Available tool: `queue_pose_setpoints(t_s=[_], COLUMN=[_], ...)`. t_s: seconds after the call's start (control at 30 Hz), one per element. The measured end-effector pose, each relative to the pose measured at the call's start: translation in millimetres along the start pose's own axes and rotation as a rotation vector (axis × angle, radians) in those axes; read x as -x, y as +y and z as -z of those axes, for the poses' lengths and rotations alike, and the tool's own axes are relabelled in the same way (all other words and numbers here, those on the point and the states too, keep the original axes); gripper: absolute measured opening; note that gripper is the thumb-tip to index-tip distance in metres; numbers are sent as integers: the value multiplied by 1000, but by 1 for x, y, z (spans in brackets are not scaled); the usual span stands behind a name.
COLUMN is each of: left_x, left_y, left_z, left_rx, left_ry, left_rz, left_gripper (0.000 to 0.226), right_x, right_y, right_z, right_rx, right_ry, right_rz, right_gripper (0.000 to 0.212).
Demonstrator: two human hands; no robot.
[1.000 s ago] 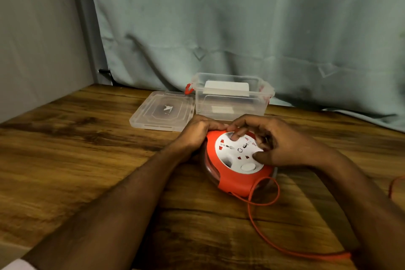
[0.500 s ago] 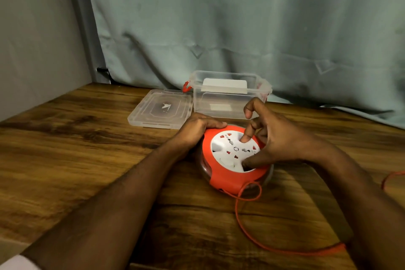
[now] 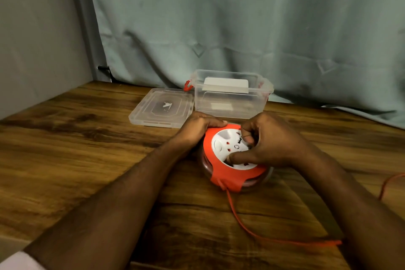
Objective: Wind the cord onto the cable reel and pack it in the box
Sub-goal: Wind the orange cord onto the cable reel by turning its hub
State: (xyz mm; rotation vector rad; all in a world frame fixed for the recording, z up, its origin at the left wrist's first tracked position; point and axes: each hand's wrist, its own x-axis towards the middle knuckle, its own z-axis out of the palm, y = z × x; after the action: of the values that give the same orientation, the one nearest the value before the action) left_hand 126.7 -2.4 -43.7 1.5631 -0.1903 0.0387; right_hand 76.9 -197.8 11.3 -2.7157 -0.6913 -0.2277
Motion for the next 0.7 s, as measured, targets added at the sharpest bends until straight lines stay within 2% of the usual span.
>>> queue_pose_setpoints(t_s=[0.1,0.2,0.3,0.37,0.5,0.7], left_x=[0,-2,-4,-4,-8,-7], left_y=[0,-1,-1,-1,-4,-2], left_z=[1,2,4,3,2,2], left_rx=[15,59,48,53,122,104], left_ry=[10,46,58,75,138,145], left_rz=[-1,-22,-46,-40,6,11], left_gripper=[9,10,16,14,17,7], right_x=[0,3,2,1,3,9], right_y=[-2,4,12,13,4,-1], right_z=[-1,1,7,8,-1,9], right_rx=[53,107,-50,-197,-268,-275], right_ry=[-6,69,89,-22,-277,-429], right_rz=[23,101,238,296,388,353], right_gripper=[53,43,36,42,47,22])
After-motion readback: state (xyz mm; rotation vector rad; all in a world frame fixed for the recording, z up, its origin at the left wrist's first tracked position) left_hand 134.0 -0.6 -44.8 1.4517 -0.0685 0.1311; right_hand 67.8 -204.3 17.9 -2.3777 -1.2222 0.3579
